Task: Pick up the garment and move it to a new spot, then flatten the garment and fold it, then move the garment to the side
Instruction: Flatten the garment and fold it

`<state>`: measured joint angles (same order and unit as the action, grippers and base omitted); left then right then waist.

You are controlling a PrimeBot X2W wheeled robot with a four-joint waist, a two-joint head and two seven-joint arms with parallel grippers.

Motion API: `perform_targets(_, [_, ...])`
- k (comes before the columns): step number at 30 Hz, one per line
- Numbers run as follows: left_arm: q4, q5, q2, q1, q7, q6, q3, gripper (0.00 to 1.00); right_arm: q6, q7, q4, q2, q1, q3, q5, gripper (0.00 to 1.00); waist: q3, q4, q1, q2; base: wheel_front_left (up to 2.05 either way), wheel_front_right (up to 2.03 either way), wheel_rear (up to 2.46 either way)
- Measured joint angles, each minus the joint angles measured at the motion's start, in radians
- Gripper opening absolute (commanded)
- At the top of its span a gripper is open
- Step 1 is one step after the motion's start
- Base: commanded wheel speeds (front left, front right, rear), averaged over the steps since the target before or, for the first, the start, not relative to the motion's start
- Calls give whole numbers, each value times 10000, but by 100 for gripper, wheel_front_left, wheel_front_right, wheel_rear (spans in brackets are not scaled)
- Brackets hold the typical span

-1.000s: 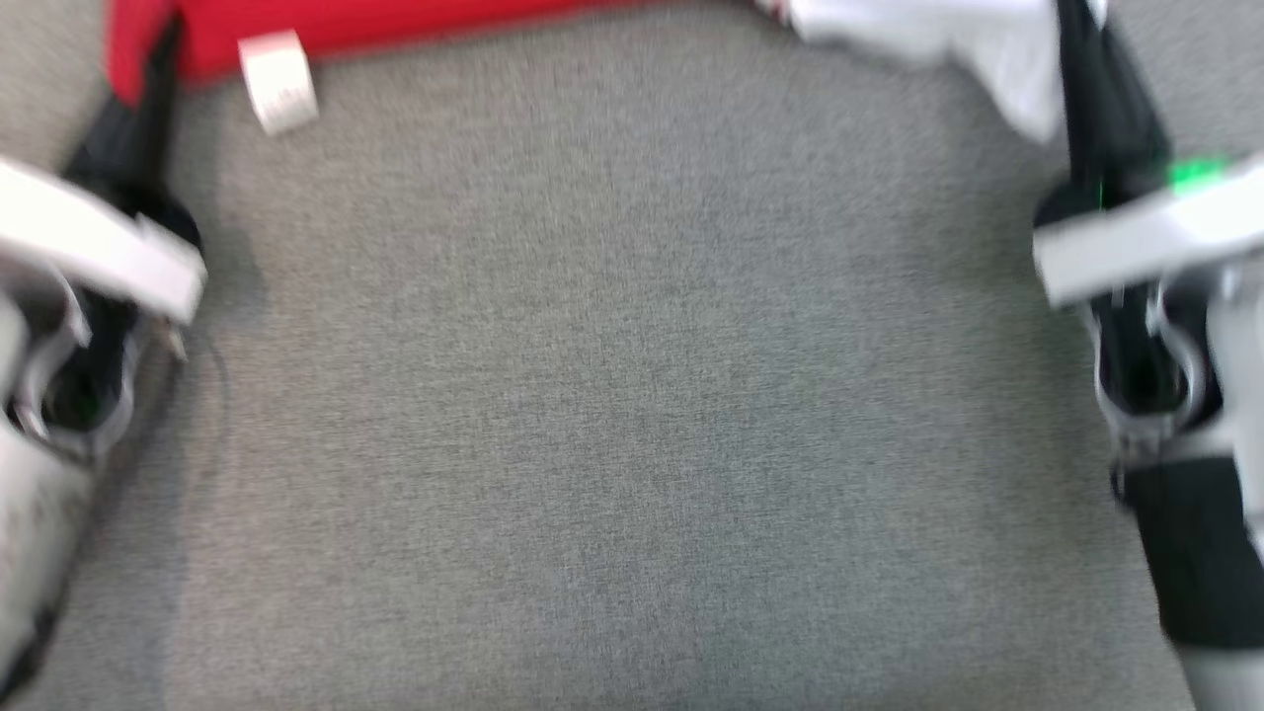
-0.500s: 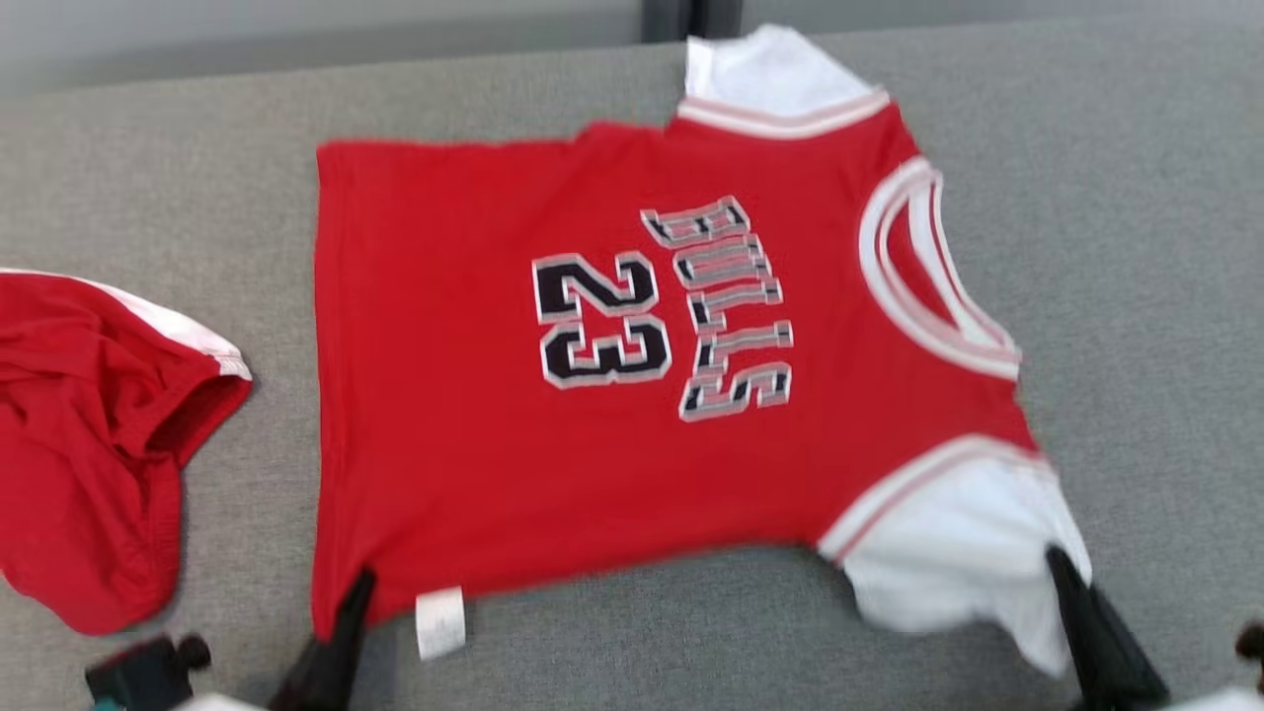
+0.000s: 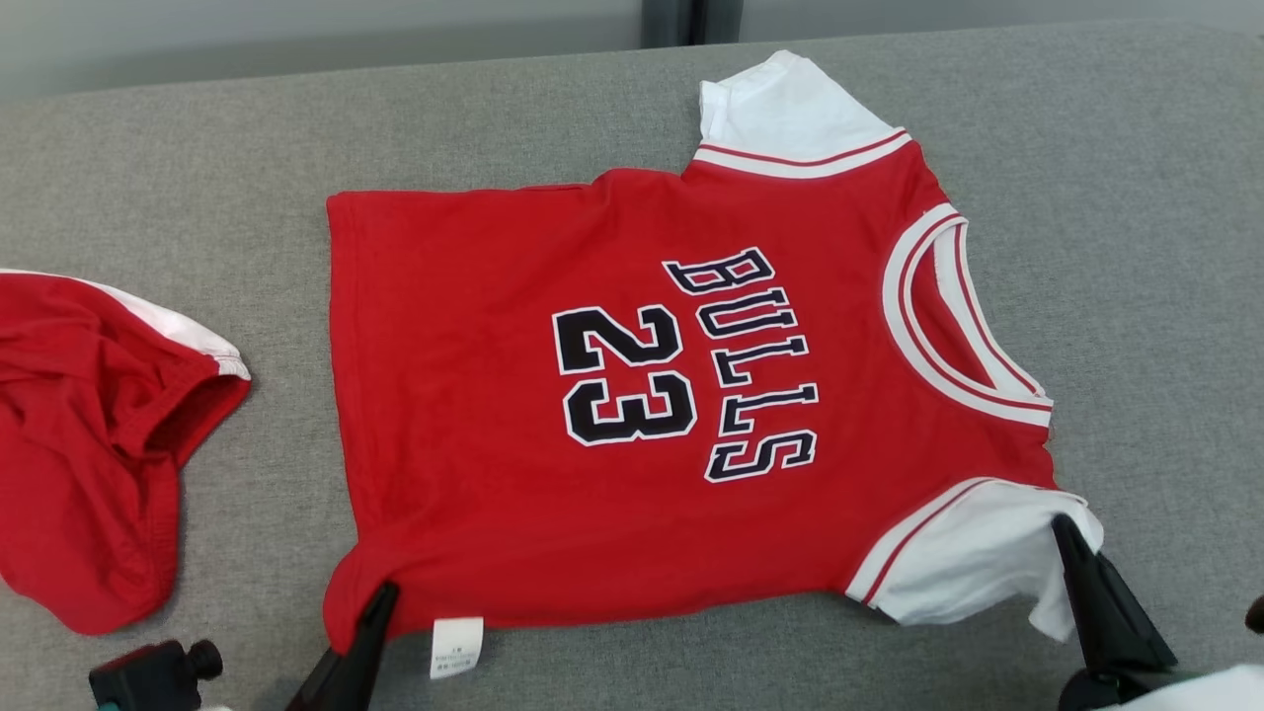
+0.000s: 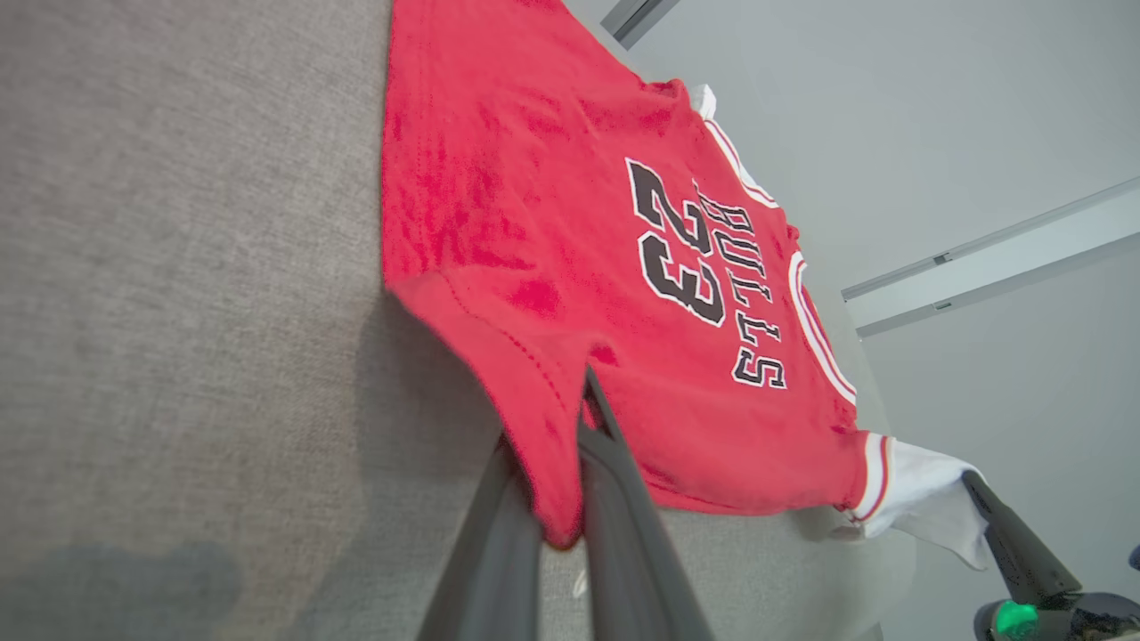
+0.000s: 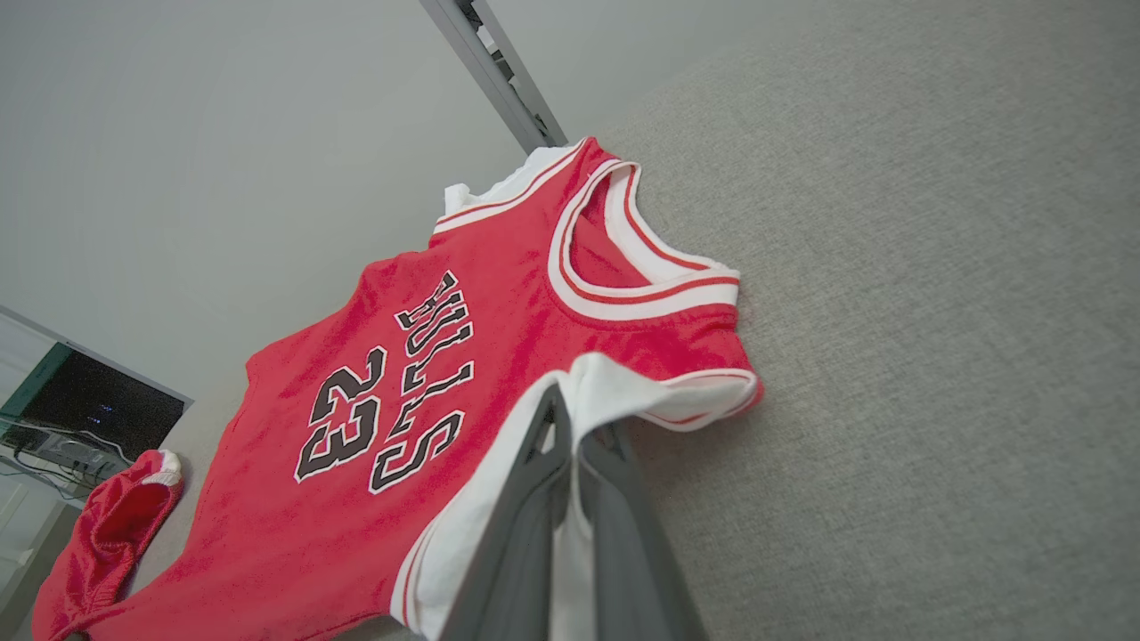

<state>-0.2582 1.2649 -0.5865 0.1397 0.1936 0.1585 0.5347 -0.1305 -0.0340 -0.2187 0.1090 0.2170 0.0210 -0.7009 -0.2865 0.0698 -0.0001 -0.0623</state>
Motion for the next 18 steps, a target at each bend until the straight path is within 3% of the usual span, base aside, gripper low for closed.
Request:
perform_targets(7, [-309,-132,-606,-1592,-1285,332,-94,0,0,-988,105,380,-2154,332,639,0,-567,-19,0,0,0,0,0])
perform_targets(18, [518,604,-631,-3796,-2995,407,-341,0,0,-2449,1526,734,-5162,284,1039,0,-1338,-296,1,0,0,0,0])
